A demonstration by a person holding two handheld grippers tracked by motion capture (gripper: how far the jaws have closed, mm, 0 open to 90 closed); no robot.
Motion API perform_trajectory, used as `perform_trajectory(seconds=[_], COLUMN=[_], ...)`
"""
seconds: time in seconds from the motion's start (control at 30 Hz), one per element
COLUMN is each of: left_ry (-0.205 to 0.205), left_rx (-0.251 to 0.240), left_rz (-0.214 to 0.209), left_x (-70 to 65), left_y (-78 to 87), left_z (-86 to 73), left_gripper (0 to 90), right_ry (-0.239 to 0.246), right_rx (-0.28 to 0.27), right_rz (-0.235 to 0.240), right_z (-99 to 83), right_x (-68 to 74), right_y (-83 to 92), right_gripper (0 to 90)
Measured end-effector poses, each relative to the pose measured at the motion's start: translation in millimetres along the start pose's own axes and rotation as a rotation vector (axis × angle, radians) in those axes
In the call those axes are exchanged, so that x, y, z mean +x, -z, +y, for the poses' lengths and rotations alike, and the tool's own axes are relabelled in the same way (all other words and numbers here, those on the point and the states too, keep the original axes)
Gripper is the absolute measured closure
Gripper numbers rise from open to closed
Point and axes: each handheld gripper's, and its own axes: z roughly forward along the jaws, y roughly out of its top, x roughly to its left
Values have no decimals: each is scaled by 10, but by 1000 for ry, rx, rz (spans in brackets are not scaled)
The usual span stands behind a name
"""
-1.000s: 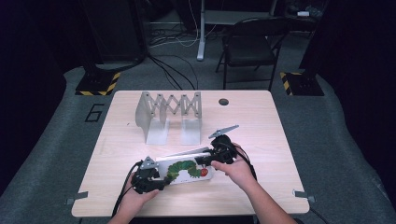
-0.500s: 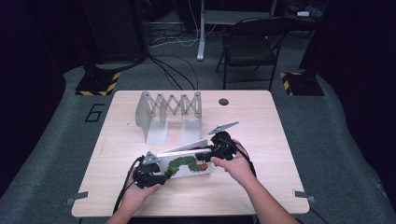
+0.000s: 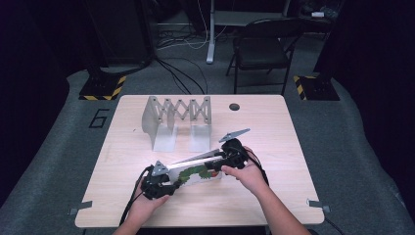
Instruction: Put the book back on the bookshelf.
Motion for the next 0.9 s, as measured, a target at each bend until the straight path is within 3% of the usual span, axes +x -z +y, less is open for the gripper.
perform_trajectory(seconds=[0.27,0.4,0.7,0.9], left_ry=[20,2,22,19], left_rx=[-34,-32,-60,-78], left_rz=[-35,-36,-45,-65], left_x=[-25,-30,70,64], left_y=[10,26,142,186], left_z=[-47,-54,-41,22], left_gripper=[467,441,423,410], right_ry=[-14,-16,-44,-32], right_rx=[-31,-26,-38,-20], right_rz=[13,5,-12,-19], right_z=[-83,-134,-216,-270], right_x=[-3,-30,-116,-145], right_y=[10,5,43,2], right_gripper=[349,340,338,366])
